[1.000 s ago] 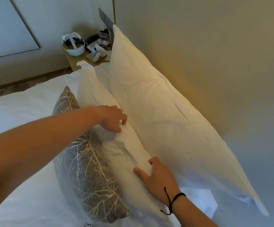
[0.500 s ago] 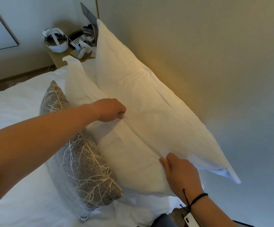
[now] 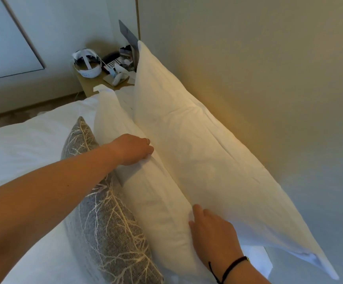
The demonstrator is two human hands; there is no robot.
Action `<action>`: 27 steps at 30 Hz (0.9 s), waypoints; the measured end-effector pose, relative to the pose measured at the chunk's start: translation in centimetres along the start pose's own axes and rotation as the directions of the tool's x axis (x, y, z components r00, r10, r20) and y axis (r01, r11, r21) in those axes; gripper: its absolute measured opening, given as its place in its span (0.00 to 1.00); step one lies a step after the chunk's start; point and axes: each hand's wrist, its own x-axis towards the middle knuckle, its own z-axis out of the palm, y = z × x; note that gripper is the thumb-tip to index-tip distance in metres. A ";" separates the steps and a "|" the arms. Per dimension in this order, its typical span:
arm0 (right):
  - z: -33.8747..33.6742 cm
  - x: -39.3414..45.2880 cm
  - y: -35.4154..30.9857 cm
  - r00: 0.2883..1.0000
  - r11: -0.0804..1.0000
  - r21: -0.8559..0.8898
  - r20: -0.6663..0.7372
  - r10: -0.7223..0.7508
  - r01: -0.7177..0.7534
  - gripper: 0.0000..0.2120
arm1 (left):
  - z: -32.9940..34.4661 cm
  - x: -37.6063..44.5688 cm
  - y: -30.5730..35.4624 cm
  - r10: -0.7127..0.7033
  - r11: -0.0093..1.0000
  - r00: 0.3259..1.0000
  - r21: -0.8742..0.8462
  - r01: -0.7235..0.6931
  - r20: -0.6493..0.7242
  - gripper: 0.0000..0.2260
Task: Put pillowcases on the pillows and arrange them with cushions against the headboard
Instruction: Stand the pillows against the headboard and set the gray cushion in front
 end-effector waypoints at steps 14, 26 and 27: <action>-4.1 22.8 -9.7 0.990 0.832 0.547 0.032 -0.137 0.097 0.14 | 1.8 2.9 -9.8 -0.112 0.983 0.992 0.138 0.119 -0.059 0.10; -5.1 27.0 -10.3 0.975 0.849 0.491 -0.011 -0.220 0.197 0.15 | 0.4 6.7 -22.4 -0.545 0.837 0.830 0.018 0.547 0.117 0.19; -5.3 27.0 -10.2 0.973 0.852 0.478 -0.017 -0.231 0.211 0.15 | 0.2 7.0 -22.9 -0.544 0.837 0.830 0.015 0.547 0.120 0.16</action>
